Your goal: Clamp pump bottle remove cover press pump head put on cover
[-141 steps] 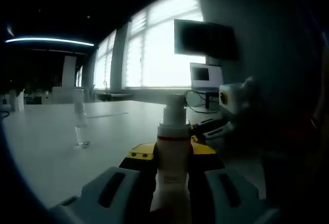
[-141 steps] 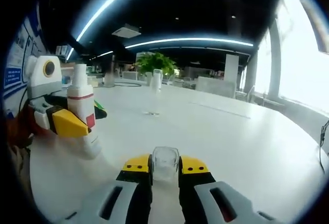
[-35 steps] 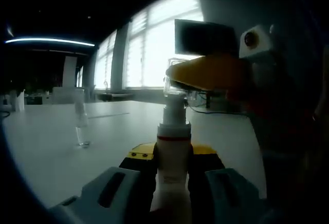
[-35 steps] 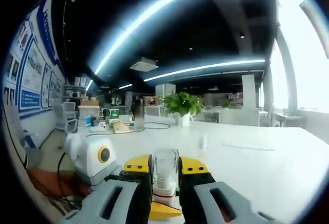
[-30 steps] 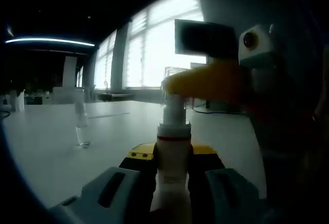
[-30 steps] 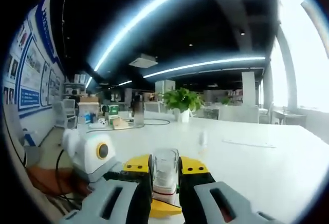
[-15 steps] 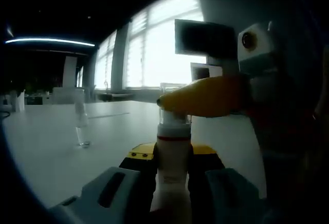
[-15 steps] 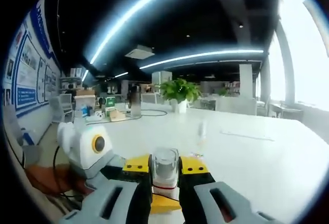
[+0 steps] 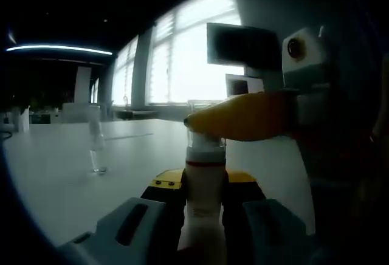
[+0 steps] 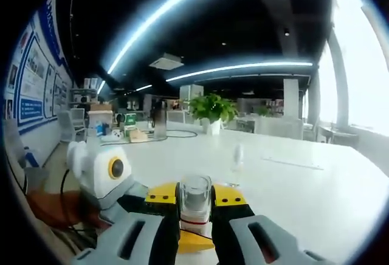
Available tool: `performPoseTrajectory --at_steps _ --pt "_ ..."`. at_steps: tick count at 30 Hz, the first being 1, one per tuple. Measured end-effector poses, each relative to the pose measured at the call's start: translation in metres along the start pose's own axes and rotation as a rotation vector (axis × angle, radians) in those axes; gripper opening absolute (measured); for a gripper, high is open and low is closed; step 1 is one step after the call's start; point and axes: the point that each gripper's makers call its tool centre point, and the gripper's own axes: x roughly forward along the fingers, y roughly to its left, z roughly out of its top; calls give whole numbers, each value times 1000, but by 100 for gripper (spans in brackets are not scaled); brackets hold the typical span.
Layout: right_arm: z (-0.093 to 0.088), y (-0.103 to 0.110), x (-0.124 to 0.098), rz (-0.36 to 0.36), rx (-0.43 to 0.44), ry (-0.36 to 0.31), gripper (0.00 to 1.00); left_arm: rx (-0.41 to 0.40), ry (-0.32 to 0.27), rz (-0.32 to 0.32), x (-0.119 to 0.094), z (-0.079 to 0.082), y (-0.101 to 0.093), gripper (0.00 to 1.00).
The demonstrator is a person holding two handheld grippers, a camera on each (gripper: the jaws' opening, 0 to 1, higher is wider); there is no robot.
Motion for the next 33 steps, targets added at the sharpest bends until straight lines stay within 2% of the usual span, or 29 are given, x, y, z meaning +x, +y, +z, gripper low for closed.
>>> performPoseTrajectory --at_steps 20,33 --pt "0 -1 0 4 -46 -25 15 1 -1 2 -1 0 0 14" --pt "5 -3 -3 -8 -54 -40 19 2 -1 1 -1 0 0 14"
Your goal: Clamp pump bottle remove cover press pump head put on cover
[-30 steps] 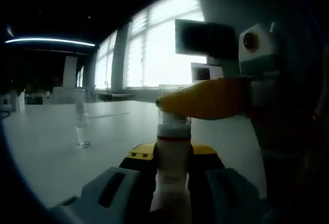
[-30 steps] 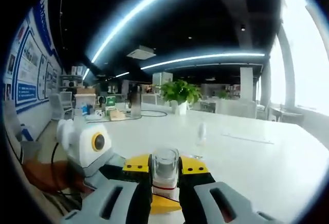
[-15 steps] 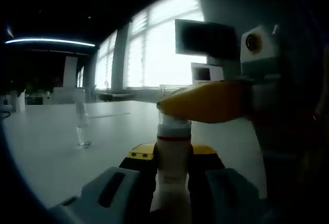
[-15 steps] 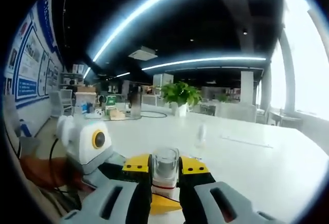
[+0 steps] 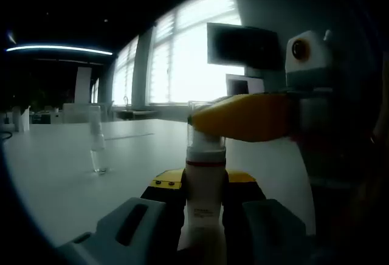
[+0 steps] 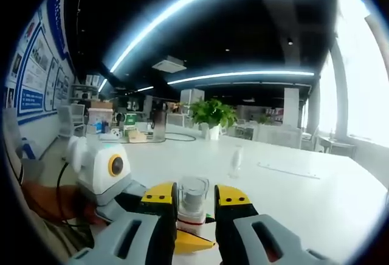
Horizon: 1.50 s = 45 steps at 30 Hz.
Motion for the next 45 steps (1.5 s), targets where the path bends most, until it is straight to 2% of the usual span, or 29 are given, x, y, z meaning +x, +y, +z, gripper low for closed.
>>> performPoseTrajectory --at_steps 11,25,35,38,45 --pt "19 2 -6 5 -10 -43 20 0 0 0 0 0 0 14" --pt "34 -20 -20 -45 -1 -95 17 -1 0 1 1 0 0 14" --pt "31 -37 -31 -84 8 -101 8 -2 0 0 1 0 0 14" --pt "31 -39 -33 -89 -6 -105 0 -1 0 0 1 0 0 14" --pt "27 -49 -38 -111 -16 -99 0 -2 0 0 1 0 0 14"
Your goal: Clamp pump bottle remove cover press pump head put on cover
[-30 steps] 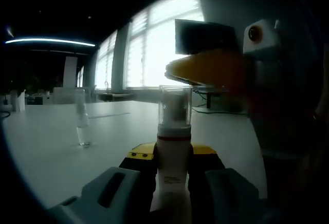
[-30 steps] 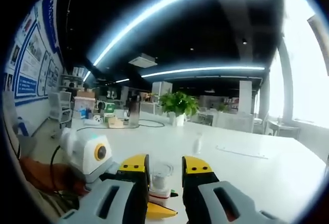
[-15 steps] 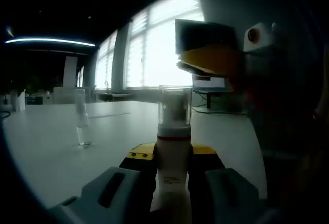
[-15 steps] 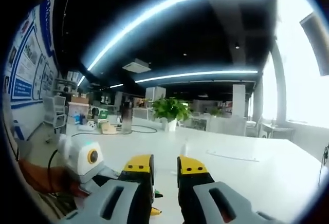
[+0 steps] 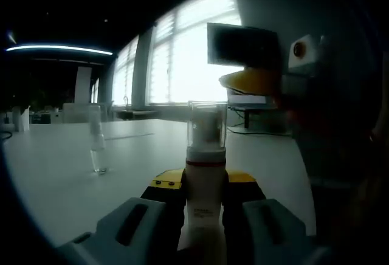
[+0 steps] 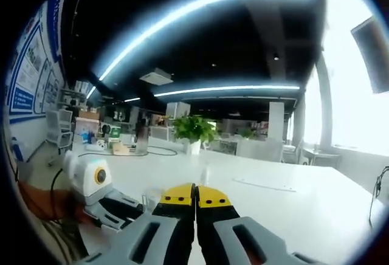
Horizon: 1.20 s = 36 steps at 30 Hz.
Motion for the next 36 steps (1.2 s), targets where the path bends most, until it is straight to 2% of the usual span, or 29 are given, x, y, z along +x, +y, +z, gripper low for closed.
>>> performPoseTrajectory --at_steps 6,16,18,21,36 --pt "-10 -11 -2 -19 10 15 0 1 0 0 0 0 0 14" --pt "-15 -2 -4 -9 18 48 0 1 0 1 0 0 0 14" --pt "-32 -17 -10 -13 21 53 0 0 0 1 0 0 0 14" --pt "-39 -22 -11 -16 25 64 0 1 0 1 -1 0 0 14" --pt "-64 -24 -19 8 21 97 0 1 0 2 0 0 -1 14"
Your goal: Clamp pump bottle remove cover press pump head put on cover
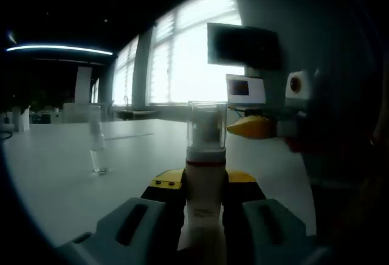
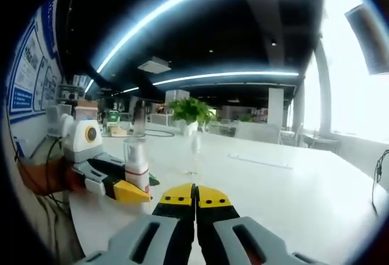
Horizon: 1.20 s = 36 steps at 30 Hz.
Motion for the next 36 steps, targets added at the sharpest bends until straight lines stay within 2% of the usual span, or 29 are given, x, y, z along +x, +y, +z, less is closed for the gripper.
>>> performPoseTrajectory --at_steps 9,17,20,26,30,36 --pt "-12 -2 -1 16 -7 16 0 3 0 1 0 0 -1 14" --pt "-36 -6 -3 18 10 45 0 7 0 5 0 0 0 14" --pt "-36 -2 -4 36 27 25 0 3 0 6 0 0 1 14" --pt "-44 -3 -5 41 24 36 0 0 1 6 1 0 1 14" --pt "-40 -2 -7 55 39 12 0 0 3 8 1 0 1 14" --pt "-42 1 -6 65 29 13 0 -16 8 7 1 0 5 14"
